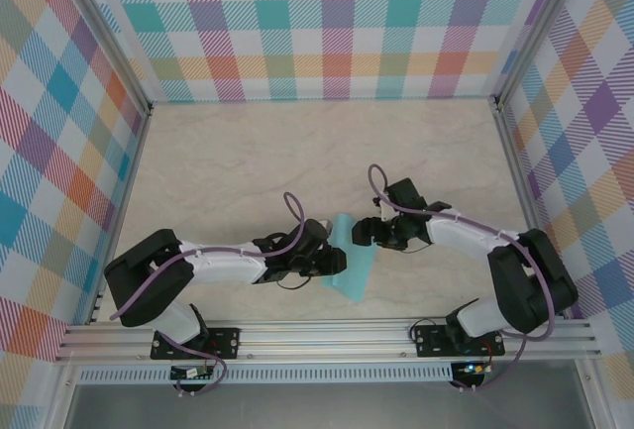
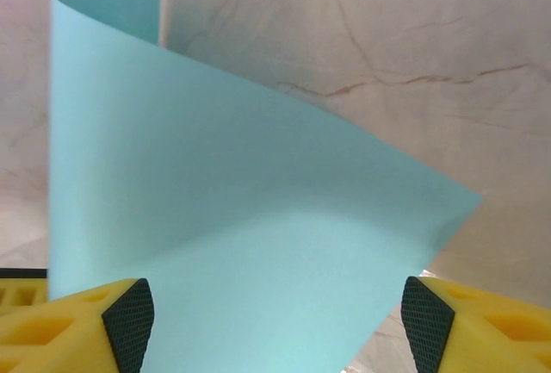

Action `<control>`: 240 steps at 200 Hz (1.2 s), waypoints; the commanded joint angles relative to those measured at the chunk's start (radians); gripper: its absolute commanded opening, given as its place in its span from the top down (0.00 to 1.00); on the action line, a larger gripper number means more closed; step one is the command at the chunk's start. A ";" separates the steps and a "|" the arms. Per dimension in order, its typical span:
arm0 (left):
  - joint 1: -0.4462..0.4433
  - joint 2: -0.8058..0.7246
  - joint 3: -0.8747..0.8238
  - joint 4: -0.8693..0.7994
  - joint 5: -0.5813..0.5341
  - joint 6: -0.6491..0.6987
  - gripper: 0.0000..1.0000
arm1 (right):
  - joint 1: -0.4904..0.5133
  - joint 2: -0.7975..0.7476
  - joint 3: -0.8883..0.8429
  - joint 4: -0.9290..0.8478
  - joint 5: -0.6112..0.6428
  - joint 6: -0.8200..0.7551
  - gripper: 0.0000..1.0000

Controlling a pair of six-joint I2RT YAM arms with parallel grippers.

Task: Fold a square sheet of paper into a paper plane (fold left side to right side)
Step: Pick up the square sheet of paper from the center of the table, then place a square sheet of paper at the center of the table.

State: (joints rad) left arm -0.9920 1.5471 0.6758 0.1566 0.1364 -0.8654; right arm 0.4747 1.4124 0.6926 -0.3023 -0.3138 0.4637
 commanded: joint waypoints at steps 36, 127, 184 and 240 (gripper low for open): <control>0.108 -0.114 -0.040 0.080 0.021 -0.045 0.72 | -0.243 -0.267 -0.176 0.181 -0.304 0.059 0.07; 0.321 -0.315 -0.005 0.174 0.147 -0.088 0.76 | -0.323 -0.314 -0.300 0.812 -0.546 0.522 0.00; 0.326 -0.364 0.030 0.237 0.181 -0.148 0.76 | -0.235 -0.208 -0.246 1.025 -0.493 0.674 0.00; 0.326 -0.365 0.032 0.265 0.213 -0.176 0.77 | -0.142 -0.112 -0.145 1.089 -0.460 0.713 0.18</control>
State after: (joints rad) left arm -0.6773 1.1992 0.6834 0.3729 0.3149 -1.0157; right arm 0.3042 1.2758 0.4911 0.6895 -0.7876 1.1458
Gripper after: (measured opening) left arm 0.235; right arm 0.868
